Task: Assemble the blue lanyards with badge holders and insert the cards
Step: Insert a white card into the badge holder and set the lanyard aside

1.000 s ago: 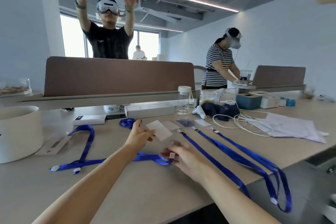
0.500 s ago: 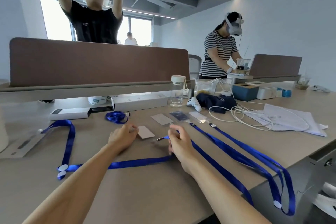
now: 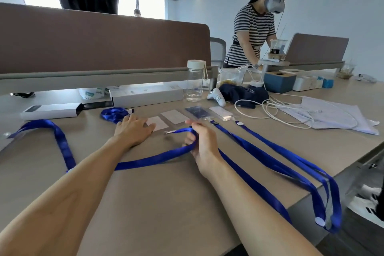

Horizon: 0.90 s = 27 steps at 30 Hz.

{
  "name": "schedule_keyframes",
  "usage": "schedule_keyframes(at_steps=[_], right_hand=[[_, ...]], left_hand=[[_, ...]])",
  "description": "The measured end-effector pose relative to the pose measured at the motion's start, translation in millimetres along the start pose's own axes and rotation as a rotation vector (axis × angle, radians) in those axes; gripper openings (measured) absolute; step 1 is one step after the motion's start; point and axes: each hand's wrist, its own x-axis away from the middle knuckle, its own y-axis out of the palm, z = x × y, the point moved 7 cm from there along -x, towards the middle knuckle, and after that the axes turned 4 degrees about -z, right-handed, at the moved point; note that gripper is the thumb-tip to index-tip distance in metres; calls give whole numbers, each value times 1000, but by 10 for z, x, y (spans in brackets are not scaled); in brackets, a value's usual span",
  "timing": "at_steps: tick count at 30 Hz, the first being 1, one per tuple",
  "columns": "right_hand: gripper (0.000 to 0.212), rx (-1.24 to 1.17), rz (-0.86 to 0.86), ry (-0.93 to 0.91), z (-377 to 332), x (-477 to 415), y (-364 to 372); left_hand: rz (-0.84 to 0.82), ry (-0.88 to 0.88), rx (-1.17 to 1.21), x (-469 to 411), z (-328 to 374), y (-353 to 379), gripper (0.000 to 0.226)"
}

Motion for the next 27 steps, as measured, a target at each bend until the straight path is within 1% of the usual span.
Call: schedule_keyframes(at_steps=[2,5,12,17,22,27], right_hand=[[20,-129,21,23,7,-21,-28],[19,-210,36,53,17,-24,-56],[29,-109,-11,71,17,-47,-65],[25,-154,-9,67,-2,-44,-85],[26,-147,-42,7,-105,-5,-78],[25,-176,-8,-23,-152,-32,-127]], left_hand=[[2,1,-9,-59,7,9,54],[10,-10,-22,-142,9,22,54],[44,-20,-11,-252,31,21,50],[59,-13,63,-270,13,-18,44],[41,-3,248,-302,-115,-31,35],[39,0,251,-314,-116,-17,36]])
